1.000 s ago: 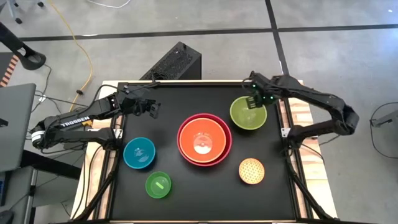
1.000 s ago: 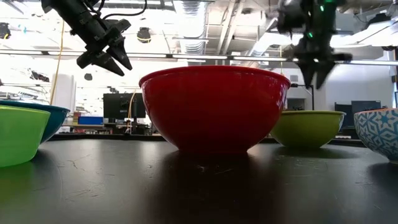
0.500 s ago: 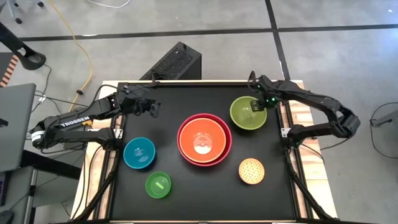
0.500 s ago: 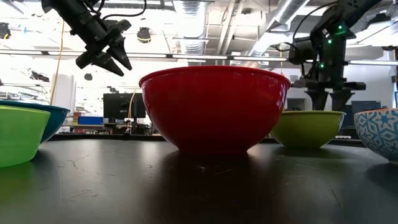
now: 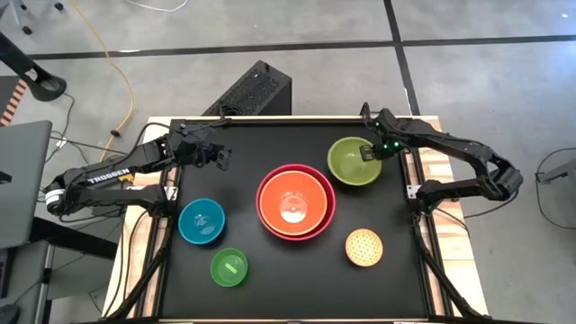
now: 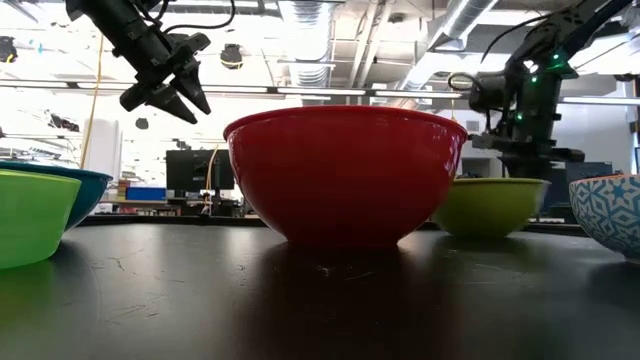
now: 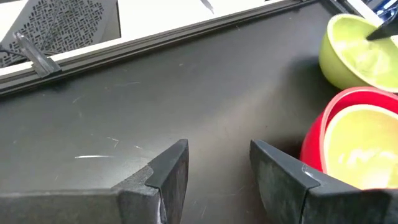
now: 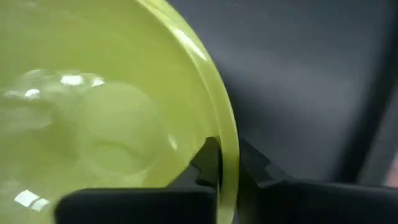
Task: Nest bowls inside each other
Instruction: Stack the light green bowl on top of the orange bowl
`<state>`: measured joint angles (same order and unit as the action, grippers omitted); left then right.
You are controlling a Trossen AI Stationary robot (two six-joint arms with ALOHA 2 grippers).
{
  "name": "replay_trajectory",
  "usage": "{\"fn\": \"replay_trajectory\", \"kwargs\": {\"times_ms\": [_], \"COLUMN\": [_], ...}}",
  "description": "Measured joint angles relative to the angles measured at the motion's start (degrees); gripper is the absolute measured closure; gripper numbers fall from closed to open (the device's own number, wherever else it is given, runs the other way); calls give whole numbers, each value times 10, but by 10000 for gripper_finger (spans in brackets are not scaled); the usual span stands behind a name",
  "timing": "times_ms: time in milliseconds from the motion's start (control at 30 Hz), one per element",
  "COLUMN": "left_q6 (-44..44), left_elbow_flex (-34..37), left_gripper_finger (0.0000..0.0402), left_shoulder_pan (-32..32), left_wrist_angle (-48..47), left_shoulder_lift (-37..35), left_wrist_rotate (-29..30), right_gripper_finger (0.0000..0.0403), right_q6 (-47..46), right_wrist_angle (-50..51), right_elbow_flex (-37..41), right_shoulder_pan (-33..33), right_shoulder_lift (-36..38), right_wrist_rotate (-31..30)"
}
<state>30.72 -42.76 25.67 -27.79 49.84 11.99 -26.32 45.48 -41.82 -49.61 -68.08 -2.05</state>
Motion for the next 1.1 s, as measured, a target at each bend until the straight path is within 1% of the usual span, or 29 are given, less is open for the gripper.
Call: {"fn": "replay_trajectory", "kwargs": {"times_ms": [67, 167, 300, 400, 567, 667, 800, 900, 1000, 1100], "left_q6": [0, -1, -11, -22, -47, -64, -90, -107, -123, -140], "left_elbow_flex": [0, 0, 0, 0, 0, 0, 0, 0, 0, 0], "left_gripper_finger": [241, 241, 241, 241, 241, 241, 241, 241, 241, 241], "left_shoulder_pan": [0, 0, 0, 0, 0, 0, 0, 0, 0, 0], "left_wrist_angle": [-1, -1, -1, -1, -1, -1, -1, 0, 6, 8], "left_shoulder_lift": [0, 0, 0, 0, 0, 0, 0, 0, 0, 0], "left_wrist_rotate": [0, -1, -2, -1, 9, 10, 18, 22, 22, 22], "right_gripper_finger": [383, 381, 389, 390, 390, 390, 390, 390, 390, 390], "right_q6": [2, 2, 5, -7, -64, -114, -201, -274, -332, -374], "right_wrist_angle": [-6, 25, 82, 101, 109, 105, 94, 91, 74, 30], "right_elbow_flex": [-5, -35, -113, -186, -288, -324, -329, -329, -328, -328], "right_shoulder_pan": [-4, -12, -5, 25, 115, 189, 303, 381, 444, 488], "right_shoulder_lift": [1, -1, -1, -1, -2, -2, -8, -37, -78, -121], "right_wrist_rotate": [2, 0, -3, -2, 2, -13, -66, -109, -126, -130]}}
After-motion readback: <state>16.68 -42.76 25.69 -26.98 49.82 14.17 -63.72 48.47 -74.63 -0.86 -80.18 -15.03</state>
